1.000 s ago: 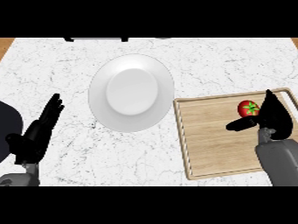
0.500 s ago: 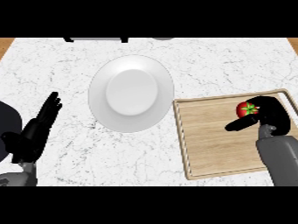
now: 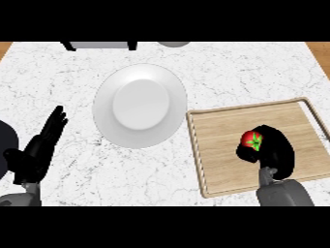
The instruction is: Pick the tomato from the tray and place it in the plate
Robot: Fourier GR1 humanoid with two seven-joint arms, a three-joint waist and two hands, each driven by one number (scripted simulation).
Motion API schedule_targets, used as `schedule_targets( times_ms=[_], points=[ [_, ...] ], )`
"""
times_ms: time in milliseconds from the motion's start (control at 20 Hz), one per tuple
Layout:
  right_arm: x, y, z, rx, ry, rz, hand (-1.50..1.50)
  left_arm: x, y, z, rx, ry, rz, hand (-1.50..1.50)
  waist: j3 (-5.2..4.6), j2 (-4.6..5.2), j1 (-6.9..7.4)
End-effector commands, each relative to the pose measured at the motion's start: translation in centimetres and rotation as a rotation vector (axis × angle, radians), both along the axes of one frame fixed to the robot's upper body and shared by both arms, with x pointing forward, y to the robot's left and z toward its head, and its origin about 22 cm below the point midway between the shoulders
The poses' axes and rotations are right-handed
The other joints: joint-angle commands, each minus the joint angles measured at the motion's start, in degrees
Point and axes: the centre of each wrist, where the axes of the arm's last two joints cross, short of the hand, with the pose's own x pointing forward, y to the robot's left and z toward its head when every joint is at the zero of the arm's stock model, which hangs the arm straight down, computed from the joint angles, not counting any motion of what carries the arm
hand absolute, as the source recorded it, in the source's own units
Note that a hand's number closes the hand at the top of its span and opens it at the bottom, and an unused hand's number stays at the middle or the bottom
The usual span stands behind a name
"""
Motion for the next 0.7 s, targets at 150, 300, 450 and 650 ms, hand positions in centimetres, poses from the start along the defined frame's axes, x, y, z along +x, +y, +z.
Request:
schedule_targets(
  times_ms=[150, 300, 450, 650],
  points=[
    [-8.8, 8.3, -2.2, -0.107, -0.018, 0.004, 1.50, -0.4, 1.7, -0.1, 0.005, 0.001, 0.032, 0.00, 1.05, 0.82, -0.87],
    [-11.6, 9.5, -0.9, -0.199, -0.110, -0.008, 1.50, -0.5, 0.7, 0.4, -0.001, -0.007, 0.010, 0.00, 1.21, 0.81, -0.42],
    [-13.7, 11.7, 2.6, -0.196, -0.195, 0.010, 1.50, 0.3, 1.1, 0.5, 0.012, -0.008, 0.037, 0.00, 1.15, 1.08, -0.77],
    [-16.8, 13.5, 4.8, -0.270, -0.259, 0.014, 1.50, -1.0, 0.3, -0.6, 0.009, 0.015, 0.009, 0.00, 1.22, 1.07, -0.03]
  ],
)
